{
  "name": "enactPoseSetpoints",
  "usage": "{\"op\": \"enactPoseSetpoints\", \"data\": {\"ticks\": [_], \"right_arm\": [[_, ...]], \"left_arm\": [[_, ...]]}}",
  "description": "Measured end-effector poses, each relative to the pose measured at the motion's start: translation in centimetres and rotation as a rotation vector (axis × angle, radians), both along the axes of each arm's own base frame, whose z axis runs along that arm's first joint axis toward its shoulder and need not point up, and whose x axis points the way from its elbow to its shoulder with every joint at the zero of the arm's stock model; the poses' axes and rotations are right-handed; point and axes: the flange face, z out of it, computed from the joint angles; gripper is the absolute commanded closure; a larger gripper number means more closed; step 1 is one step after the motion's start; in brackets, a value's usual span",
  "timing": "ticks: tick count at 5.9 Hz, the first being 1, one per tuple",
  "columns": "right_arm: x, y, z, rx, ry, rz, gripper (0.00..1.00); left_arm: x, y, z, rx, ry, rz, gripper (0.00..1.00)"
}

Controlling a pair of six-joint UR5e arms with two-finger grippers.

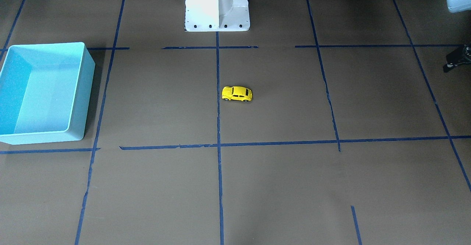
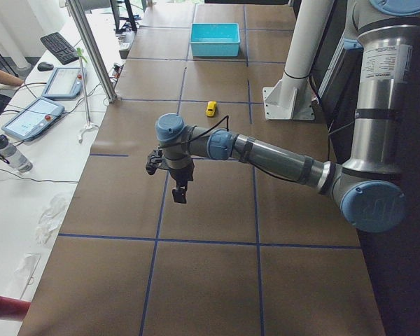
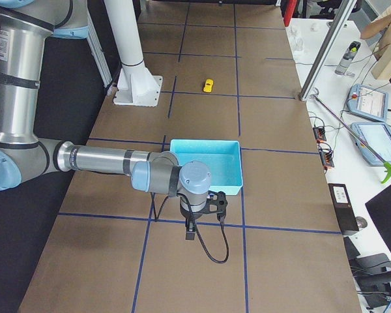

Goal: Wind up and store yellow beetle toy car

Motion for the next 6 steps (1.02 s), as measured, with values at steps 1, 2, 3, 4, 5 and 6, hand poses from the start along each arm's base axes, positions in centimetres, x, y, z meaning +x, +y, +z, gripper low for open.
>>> {"op": "enactPoseSetpoints", "data": {"ticks": [1,2,3,4,5,6], "right_arm": [[0.0,0.0,0.1,-0.001,0.000,0.000,0.00],[0.0,0.0,0.1,-0.002,0.001,0.000,0.00],[0.0,0.0,0.1,-0.002,0.001,0.000,0.00],[0.0,0.0,0.1,-0.003,0.001,0.000,0.00],[0.0,0.0,0.1,-0.003,0.001,0.000,0.00],[0.0,0.1,0.1,-0.003,0.001,0.000,0.00]], "left_arm": [[1.2,-0.1,-2.1,0.114,0.014,0.103,0.00],[2.2,-0.4,-4.0,0.210,0.025,0.181,0.00],[3.5,-0.5,-6.4,0.289,0.014,0.228,0.00],[5.7,0.2,-9.7,0.380,-0.009,0.278,0.00],[7.5,0.8,-13.0,0.459,-0.012,0.312,0.00],[8.8,0.6,-16.1,0.524,0.001,0.326,0.00]]}}
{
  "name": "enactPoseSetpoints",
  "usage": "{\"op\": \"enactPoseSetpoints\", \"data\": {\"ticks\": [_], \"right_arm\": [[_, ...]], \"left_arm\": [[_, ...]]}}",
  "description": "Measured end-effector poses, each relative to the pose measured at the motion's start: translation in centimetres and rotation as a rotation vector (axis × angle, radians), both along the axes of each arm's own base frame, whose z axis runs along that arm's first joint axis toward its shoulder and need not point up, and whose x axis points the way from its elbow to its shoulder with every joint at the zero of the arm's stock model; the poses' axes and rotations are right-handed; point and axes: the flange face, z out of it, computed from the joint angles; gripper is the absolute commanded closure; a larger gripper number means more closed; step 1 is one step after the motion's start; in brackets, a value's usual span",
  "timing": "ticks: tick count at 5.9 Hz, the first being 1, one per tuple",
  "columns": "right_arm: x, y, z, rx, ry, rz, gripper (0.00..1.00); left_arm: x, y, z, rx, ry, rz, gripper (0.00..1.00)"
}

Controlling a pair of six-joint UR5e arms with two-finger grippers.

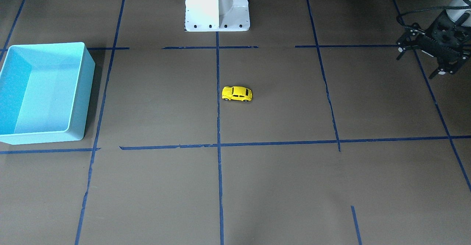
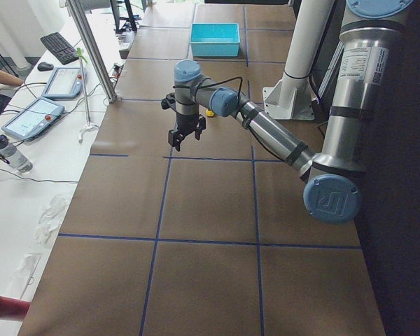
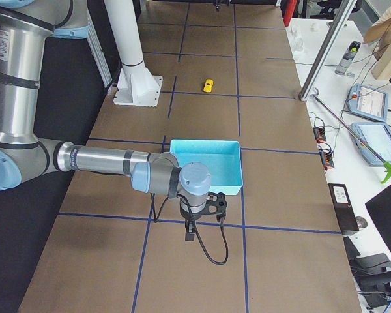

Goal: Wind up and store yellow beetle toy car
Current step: 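Move the left gripper down over the yellow beetle toy car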

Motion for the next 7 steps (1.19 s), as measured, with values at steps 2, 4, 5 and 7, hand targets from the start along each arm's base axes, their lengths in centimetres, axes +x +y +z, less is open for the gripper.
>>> {"op": "enactPoseSetpoints", "data": {"ticks": [2,4,5,7], "right_arm": [[0.0,0.0,0.0,0.000,0.000,0.000,0.00],[0.0,0.1,0.0,-0.002,0.000,0.000,0.00],[0.0,0.1,0.1,-0.003,0.000,0.000,0.00],[0.0,0.1,0.1,-0.004,0.000,0.000,0.00]], "left_arm": [[7.0,0.6,-4.4,0.116,0.021,0.155,0.00],[12.5,2.2,-6.2,0.341,-0.008,0.410,0.00],[14.5,3.0,-7.2,0.411,-0.005,0.491,0.00],[20.1,3.5,-10.1,0.477,0.005,0.574,0.00]]}}
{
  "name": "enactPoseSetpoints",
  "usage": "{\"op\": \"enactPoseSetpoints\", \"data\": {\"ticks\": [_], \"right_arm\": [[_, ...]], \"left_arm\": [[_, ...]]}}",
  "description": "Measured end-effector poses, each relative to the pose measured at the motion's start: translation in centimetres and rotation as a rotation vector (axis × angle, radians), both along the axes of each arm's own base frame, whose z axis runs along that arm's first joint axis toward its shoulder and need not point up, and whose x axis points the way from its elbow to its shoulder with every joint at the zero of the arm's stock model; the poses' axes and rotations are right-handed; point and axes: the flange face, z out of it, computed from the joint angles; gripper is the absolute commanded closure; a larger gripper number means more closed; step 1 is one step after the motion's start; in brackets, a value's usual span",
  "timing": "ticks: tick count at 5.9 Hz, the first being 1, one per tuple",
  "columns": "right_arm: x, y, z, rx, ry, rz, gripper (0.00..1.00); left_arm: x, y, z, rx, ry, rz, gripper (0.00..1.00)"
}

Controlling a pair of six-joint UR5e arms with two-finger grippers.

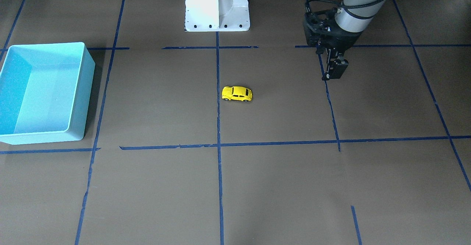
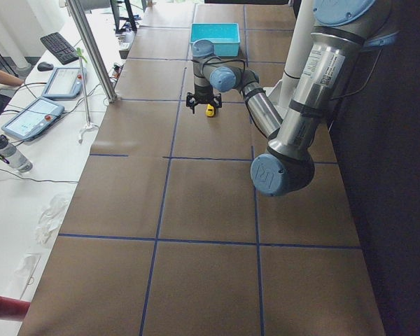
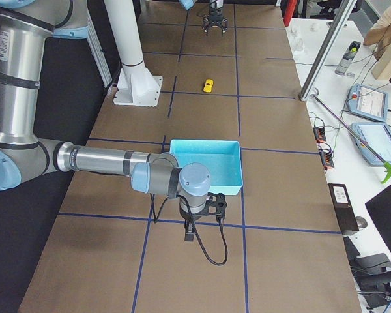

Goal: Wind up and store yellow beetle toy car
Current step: 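Move the left gripper down over the yellow beetle toy car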

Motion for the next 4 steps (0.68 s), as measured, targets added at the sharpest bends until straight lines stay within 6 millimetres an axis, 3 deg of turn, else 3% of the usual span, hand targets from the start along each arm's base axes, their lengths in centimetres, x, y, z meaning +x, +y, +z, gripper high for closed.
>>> {"op": "enactPoseSetpoints", "data": {"ticks": [2,4], "right_arm": [[0.0,0.0,0.0,0.000,0.000,0.000,0.00],[0.0,0.1,0.2,-0.003,0.000,0.000,0.00]], "left_arm": [[5.8,-1.1,-2.3,0.011,-0.008,0.036,0.00],[11.1,-0.1,-3.3,-0.008,-0.027,0.050,0.00]]}}
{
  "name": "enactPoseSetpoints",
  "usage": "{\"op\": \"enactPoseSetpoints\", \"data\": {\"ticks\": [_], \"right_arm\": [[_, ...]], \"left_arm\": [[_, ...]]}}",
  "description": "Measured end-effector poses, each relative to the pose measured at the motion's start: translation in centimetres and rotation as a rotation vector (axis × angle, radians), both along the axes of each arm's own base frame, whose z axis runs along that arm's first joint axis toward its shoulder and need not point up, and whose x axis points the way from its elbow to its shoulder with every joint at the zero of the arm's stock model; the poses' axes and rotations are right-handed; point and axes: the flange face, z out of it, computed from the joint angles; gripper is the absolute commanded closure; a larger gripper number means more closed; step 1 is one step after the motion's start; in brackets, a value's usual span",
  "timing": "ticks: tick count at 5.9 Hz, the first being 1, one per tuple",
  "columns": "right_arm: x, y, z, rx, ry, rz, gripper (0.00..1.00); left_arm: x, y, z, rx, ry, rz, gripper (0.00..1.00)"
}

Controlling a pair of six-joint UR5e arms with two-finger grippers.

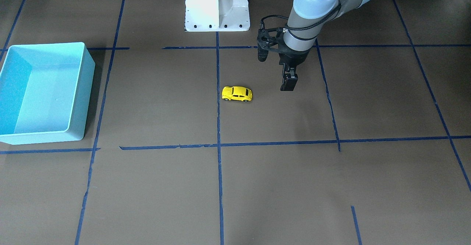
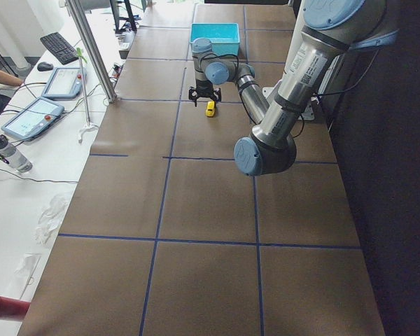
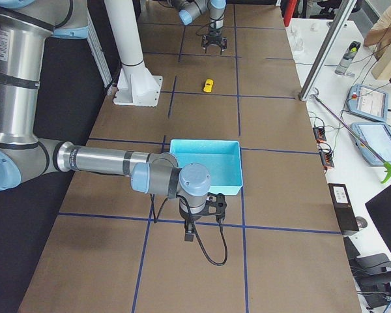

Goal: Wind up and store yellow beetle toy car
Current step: 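Move the left gripper down over the yellow beetle toy car, then press the left gripper on the car and drag it backward to wind it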

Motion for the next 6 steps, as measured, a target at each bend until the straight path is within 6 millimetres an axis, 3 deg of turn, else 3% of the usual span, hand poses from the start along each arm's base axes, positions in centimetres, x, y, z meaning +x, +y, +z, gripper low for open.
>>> {"op": "enactPoseSetpoints", "data": {"ticks": [4,6], "right_arm": [[0.0,0.0,0.4,-0.007,-0.001,0.000,0.00],[0.0,0.0,0.5,-0.007,0.000,0.000,0.00]], "left_arm": [[9.5,1.4,-1.2,-0.012,-0.020,-0.010,0.00],[11.3,1.6,-1.3,0.002,-0.026,-0.008,0.00]]}}
